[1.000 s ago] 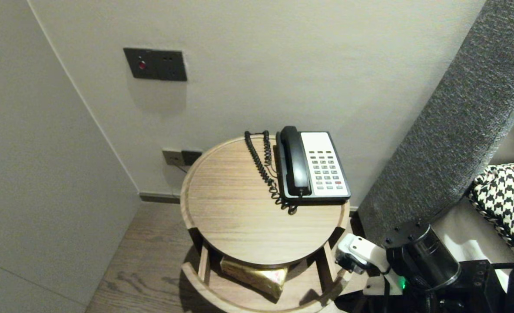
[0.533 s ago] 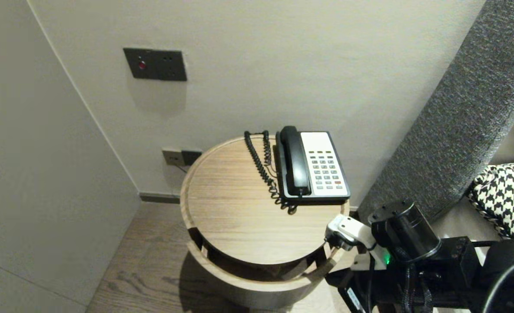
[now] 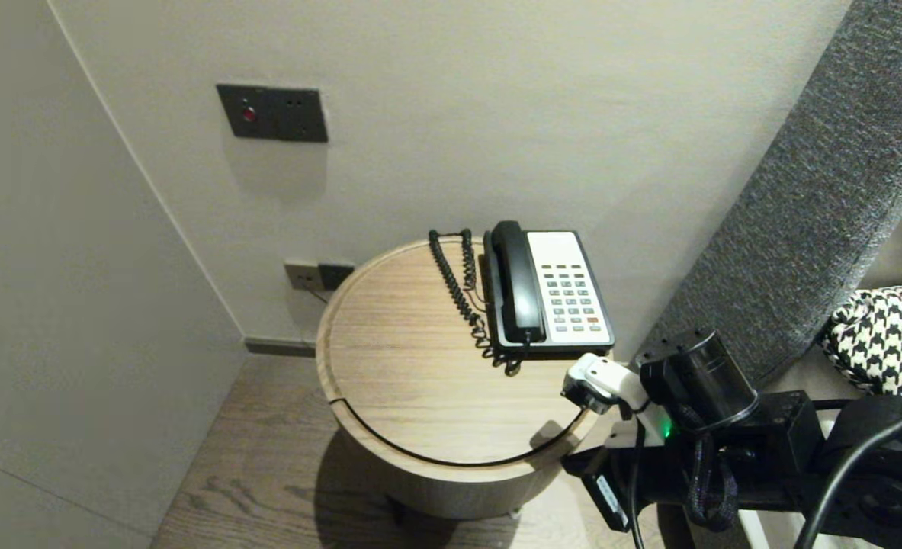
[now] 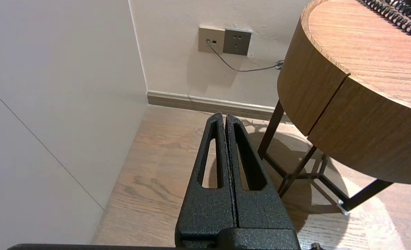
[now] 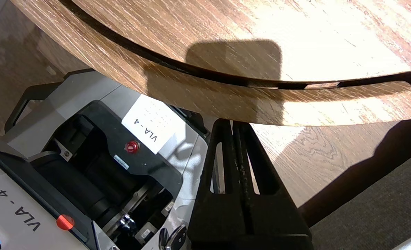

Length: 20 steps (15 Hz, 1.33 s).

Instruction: Close the nightstand drawer

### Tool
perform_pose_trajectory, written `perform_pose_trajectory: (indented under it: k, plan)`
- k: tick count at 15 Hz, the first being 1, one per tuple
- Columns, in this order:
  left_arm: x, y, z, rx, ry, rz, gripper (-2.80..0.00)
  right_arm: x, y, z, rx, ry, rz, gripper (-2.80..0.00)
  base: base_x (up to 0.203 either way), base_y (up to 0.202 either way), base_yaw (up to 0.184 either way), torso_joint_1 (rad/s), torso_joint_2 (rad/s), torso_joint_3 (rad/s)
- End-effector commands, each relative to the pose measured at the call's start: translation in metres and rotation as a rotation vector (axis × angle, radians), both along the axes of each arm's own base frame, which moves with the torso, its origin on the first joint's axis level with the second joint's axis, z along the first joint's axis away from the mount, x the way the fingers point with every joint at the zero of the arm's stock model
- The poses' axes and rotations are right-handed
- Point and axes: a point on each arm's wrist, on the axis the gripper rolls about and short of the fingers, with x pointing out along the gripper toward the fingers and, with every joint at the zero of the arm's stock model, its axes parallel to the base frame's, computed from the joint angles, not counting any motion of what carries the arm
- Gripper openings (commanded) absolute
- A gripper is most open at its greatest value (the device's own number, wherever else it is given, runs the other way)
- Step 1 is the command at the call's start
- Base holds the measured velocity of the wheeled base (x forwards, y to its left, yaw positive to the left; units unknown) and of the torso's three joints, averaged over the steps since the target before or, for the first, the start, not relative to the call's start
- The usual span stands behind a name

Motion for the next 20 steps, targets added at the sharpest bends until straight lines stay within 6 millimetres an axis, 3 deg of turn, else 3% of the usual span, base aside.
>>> perform_pose_trajectory:
  k: [1, 11, 20]
  plan:
    - [0.0, 0.0, 0.0, 0.0, -0.002, 0.002, -2.8, 0.003, 0.002, 0.001, 0.006, -0.009, -0.001, -2.8, 0.0, 0.0, 0.0, 0.0, 0.0, 0.0]
    - [0.0, 0.0, 0.0, 0.0, -0.002, 0.002, -2.8, 0.006, 0.004, 0.004, 0.004, -0.027, -0.021, -2.8, 0.0, 0.0, 0.0, 0.0, 0.0, 0.0]
    - [0.0, 0.0, 0.0, 0.0, -0.002, 0.002, -2.8, -0.02, -0.014, -0.017, -0.044, 0.053, -0.024, -2.8, 0.0, 0.0, 0.0, 0.0, 0.0, 0.0]
